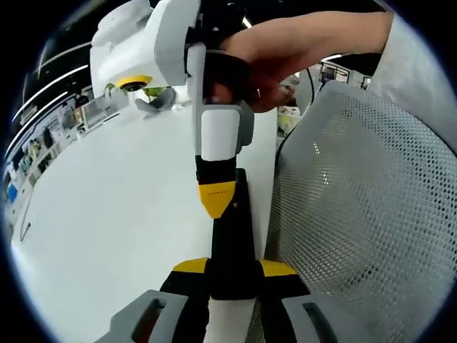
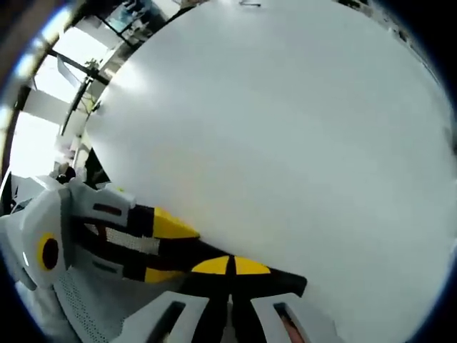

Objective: Press the specified remote control buttons in sequence, fully releasing each button before pressing the next.

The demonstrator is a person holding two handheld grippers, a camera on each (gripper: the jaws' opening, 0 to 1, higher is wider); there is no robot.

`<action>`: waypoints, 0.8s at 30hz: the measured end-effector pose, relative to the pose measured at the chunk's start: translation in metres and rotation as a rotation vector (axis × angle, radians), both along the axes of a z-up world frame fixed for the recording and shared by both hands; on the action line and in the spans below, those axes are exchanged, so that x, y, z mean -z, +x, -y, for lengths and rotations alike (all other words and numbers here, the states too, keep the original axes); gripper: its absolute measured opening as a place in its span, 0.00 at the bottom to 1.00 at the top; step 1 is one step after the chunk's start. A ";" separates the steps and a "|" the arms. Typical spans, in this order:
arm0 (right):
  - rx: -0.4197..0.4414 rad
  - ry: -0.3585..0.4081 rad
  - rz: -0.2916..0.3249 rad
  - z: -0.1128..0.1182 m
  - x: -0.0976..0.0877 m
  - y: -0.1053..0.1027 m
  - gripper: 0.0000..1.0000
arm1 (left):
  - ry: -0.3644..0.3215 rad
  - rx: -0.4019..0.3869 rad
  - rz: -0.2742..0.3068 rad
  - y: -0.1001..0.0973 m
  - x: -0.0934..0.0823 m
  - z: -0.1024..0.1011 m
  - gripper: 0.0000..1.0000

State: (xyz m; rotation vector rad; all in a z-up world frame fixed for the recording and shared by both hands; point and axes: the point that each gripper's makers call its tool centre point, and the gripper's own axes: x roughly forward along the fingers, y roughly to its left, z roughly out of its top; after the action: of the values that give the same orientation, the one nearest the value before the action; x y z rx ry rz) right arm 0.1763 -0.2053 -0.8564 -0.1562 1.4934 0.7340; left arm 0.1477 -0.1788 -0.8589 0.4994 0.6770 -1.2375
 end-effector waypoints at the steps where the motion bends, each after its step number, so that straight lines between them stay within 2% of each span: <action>1: -0.001 -0.004 -0.004 0.000 0.000 -0.001 0.00 | 0.000 0.002 0.000 0.000 0.000 0.000 0.25; 5: -0.015 -0.014 0.013 0.002 -0.001 -0.004 0.00 | 0.000 0.004 0.002 0.000 0.000 0.000 0.25; 9: -0.011 -0.018 -0.006 0.003 -0.004 -0.007 0.00 | 0.001 0.005 0.002 0.000 0.000 0.000 0.25; 15: 0.020 0.020 -0.037 0.000 -0.008 -0.011 0.00 | 0.000 0.004 0.001 0.000 0.000 0.000 0.25; 24: -0.022 -0.016 -0.029 0.002 -0.008 -0.011 0.00 | -0.003 0.003 0.000 0.000 0.000 0.000 0.25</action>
State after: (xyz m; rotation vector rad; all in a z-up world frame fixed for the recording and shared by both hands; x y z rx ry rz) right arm 0.1652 -0.2068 -0.8480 -0.1751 1.5276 0.7445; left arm 0.1479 -0.1792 -0.8587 0.4984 0.6745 -1.2412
